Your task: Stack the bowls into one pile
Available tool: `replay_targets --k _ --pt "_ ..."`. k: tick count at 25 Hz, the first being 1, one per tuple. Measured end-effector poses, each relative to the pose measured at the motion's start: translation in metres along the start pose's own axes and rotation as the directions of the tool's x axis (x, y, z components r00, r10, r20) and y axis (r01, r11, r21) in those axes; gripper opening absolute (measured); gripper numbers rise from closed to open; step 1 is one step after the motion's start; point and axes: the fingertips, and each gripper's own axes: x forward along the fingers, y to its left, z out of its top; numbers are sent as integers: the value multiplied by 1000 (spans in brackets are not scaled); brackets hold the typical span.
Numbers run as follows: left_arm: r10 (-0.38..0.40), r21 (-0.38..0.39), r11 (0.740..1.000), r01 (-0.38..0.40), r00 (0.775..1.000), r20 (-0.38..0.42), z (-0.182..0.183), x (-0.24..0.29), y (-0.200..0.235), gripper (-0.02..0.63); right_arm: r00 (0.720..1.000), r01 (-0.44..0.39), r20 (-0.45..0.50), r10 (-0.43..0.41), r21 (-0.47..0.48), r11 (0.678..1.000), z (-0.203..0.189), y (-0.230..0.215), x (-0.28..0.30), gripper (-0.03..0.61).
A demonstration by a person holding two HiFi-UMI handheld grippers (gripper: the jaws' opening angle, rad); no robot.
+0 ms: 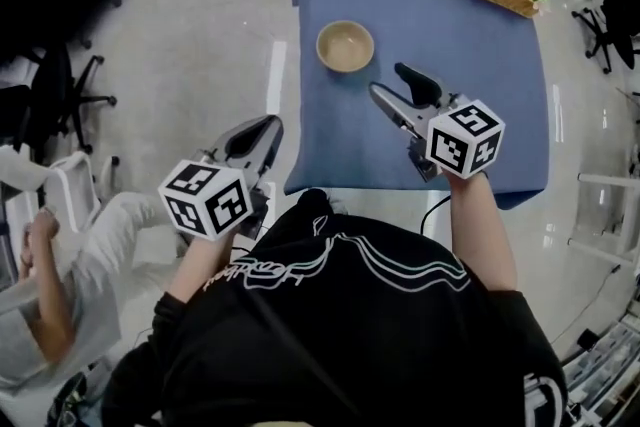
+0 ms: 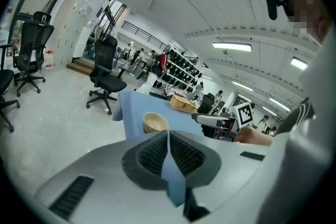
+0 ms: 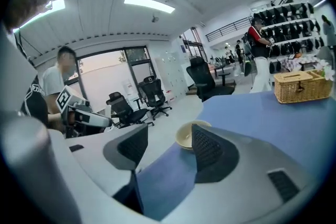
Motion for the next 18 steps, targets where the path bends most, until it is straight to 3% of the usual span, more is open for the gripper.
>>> replay_targets --k 9,16,18 --pt "-78 118 991 69 994 72 6 -39 -87 33 976 -189 101 195 -67 980 20 90 -79 257" --pt "-139 186 976 112 980 141 17 -61 -136 33 956 -202 204 210 -61 977 31 112 -125 63" --pt "-155 201 972 122 975 156 21 -67 -147 33 949 -215 225 219 -46 976 34 119 -135 44"
